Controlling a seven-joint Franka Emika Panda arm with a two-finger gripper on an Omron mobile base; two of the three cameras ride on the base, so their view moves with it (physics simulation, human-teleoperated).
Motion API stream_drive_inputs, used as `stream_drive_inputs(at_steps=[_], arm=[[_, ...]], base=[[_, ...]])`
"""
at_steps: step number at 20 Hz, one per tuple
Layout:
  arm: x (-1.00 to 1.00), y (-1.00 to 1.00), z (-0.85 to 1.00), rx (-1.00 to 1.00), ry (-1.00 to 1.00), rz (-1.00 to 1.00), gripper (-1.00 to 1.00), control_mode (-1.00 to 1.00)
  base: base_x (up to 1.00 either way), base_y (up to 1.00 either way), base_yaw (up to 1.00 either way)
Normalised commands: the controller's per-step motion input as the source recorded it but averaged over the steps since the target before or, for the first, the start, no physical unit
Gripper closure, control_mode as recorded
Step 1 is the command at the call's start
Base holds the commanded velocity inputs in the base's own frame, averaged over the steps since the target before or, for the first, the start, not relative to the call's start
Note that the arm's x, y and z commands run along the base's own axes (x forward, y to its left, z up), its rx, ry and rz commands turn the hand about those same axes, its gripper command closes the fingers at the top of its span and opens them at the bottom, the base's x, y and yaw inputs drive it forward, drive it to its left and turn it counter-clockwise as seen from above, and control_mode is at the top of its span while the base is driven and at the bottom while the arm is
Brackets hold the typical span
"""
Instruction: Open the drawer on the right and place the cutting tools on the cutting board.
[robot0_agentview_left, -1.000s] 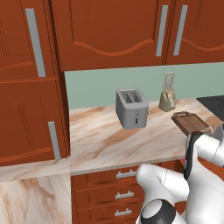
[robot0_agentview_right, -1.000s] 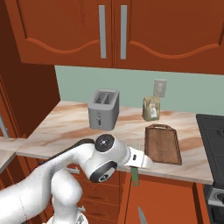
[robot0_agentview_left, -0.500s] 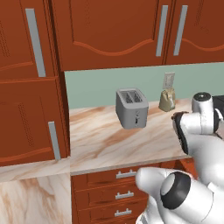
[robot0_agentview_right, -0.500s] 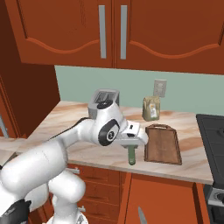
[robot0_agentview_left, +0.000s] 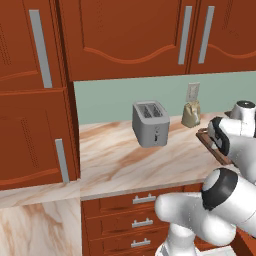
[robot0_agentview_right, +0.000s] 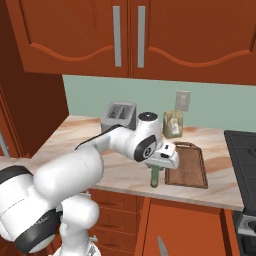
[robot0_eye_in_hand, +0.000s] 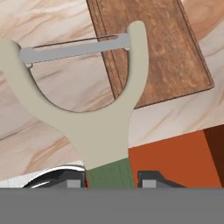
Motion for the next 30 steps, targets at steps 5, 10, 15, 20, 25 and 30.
stream_drive_inputs(at_steps=[5, 10, 15, 20, 25, 30], arm=[[0.16, 0.00, 0.00, 0.00, 0.01, 0.00, 1.00, -1.00], [0.39, 0.00, -0.10, 0.00, 0.00, 0.00, 1.00, -1.00], [0.40, 0.00, -0.22, 0.00, 0.00, 0.00, 1.00, -1.00], [0.49, -0.09, -0.25, 0.00, 0.00, 0.00, 1.00, -1.00], [0.45, -0.25, -0.19, 0.00, 0.00, 0.03, 1.00, -1.00], [0.41, -0.40, -0.23, 0.00, -0.01, 0.06, 1.00, -1.00]], base=[[0.00, 0.00, 0.00], [0.00, 0.00, 0.00], [0.00, 0.00, 0.00], [0.00, 0.00, 0.00], [0.00, 0.00, 0.00], [0.00, 0.00, 0.00]])
